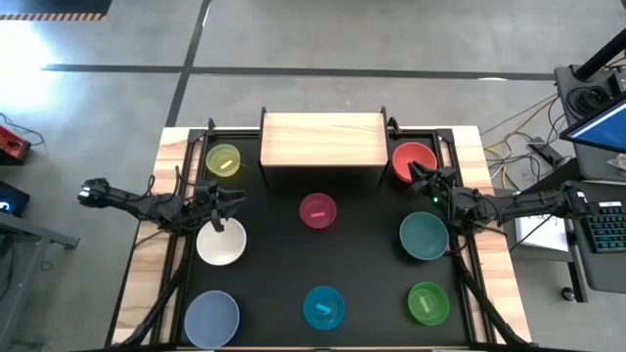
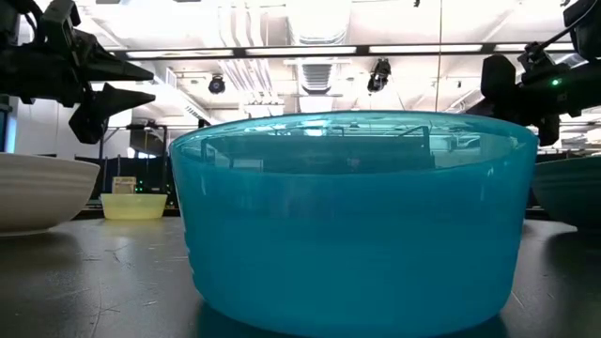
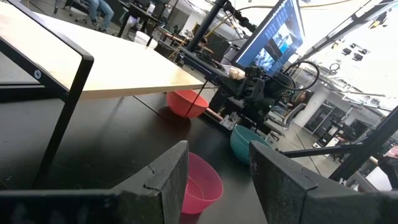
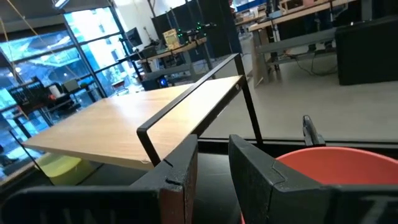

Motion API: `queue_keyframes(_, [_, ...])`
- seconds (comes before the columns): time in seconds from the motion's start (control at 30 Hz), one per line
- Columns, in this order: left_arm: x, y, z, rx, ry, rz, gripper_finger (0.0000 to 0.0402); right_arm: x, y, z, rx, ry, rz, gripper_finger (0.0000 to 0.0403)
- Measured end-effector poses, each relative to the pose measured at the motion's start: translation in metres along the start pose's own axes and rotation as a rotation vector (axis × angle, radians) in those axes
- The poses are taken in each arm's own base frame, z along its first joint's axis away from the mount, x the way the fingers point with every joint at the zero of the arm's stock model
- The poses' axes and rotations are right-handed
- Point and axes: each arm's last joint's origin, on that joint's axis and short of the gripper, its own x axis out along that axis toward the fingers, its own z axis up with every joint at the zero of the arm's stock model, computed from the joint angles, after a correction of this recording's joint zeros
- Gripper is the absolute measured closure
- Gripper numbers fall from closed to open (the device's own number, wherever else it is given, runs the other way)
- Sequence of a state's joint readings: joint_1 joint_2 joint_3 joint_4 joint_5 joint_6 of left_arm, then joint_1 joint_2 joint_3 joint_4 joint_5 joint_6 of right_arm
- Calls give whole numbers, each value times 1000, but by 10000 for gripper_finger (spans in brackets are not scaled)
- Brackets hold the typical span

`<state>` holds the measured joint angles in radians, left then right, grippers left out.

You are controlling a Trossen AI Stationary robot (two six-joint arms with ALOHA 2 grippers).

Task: Place and stack bowls onto a shelf
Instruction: Put the orange bowl on the shelf

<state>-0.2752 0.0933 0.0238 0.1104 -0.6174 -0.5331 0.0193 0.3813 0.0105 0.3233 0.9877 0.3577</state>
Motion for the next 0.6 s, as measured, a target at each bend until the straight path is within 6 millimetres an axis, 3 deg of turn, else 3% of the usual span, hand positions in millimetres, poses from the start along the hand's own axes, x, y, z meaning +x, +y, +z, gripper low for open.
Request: queue_keyframes(0.6, [0, 0, 0, 0, 0, 0, 249, 0, 0, 0, -25, -2, 1, 321])
